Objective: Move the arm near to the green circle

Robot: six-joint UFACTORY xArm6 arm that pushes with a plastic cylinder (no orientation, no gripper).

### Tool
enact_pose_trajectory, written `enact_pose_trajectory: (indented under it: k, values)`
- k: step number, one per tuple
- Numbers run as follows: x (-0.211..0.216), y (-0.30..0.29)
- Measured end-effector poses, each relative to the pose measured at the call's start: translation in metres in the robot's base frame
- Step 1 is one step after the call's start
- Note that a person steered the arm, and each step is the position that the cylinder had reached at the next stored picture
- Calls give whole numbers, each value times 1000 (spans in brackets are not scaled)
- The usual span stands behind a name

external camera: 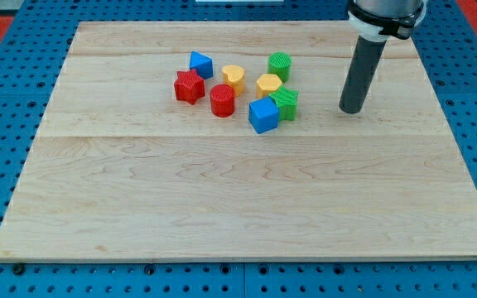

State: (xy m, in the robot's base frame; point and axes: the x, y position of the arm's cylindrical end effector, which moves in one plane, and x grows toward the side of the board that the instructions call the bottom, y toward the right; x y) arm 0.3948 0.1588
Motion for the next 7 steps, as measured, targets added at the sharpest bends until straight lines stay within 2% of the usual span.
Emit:
enact_pose_trajectory:
  k: [2, 3, 5, 7]
  values:
    - [1, -27]
    - [0, -15]
    - [-99, 23]
    - [-98, -42]
